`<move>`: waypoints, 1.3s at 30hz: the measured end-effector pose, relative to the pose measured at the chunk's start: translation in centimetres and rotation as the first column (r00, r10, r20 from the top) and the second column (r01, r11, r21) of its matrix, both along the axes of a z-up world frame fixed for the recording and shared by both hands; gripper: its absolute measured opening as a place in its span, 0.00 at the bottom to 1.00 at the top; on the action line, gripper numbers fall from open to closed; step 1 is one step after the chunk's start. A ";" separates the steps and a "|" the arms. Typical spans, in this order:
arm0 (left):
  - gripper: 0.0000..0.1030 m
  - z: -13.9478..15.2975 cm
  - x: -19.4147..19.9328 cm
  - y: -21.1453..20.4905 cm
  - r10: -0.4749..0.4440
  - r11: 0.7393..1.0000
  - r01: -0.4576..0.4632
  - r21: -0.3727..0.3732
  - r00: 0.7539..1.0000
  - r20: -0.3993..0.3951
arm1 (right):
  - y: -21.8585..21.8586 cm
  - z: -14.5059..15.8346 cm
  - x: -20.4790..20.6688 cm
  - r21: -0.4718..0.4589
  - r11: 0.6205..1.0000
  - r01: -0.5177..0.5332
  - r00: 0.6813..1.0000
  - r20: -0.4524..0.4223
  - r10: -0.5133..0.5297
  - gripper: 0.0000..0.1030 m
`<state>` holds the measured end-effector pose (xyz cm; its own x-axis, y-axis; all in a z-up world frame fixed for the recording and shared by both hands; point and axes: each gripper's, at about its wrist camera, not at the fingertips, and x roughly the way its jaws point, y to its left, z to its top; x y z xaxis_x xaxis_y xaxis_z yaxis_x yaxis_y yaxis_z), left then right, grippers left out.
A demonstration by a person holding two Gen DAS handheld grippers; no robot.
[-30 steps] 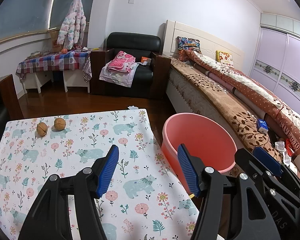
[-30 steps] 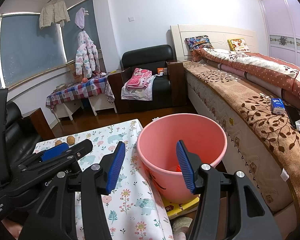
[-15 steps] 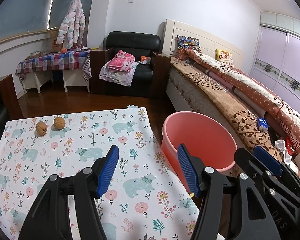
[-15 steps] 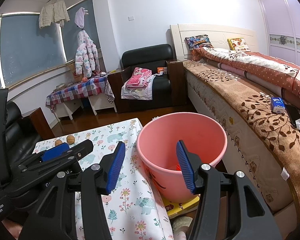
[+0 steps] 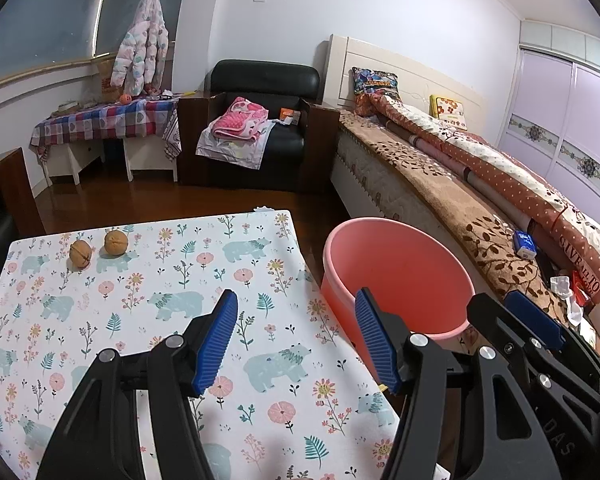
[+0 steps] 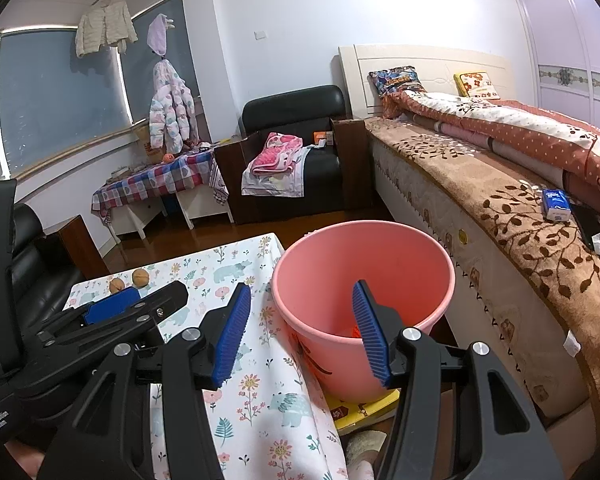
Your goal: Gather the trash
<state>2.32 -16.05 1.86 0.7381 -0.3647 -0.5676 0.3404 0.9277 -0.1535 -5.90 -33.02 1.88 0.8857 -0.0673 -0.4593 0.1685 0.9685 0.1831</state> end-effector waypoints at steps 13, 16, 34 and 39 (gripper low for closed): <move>0.59 -0.3 -0.2 0.0 -0.003 1.000 0.003 0.002 1.000 -0.004 | -0.1 -0.3 0.0 0.001 1.000 0.000 1.000 -0.002 0.000 0.52; 0.59 -0.5 -0.6 0.1 -0.005 1.000 0.005 0.003 1.000 -0.006 | -0.2 -0.2 0.1 0.001 1.000 0.000 1.000 -0.002 0.000 0.52; 0.59 -0.8 -0.7 0.0 -0.008 1.000 0.008 0.007 1.000 -0.010 | 0.1 -1.1 -0.2 0.003 1.000 0.000 1.000 -0.008 0.000 0.52; 0.59 -1.0 -0.8 0.0 -0.008 1.000 0.008 0.008 1.000 -0.011 | 0.2 -1.3 -0.4 0.003 1.000 0.001 1.000 -0.008 -0.001 0.52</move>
<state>1.47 -16.09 0.89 0.7289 -0.3663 -0.5784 0.3465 0.9260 -0.1498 -6.25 -32.85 0.58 0.8821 -0.0669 -0.4662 0.1709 0.9679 0.1845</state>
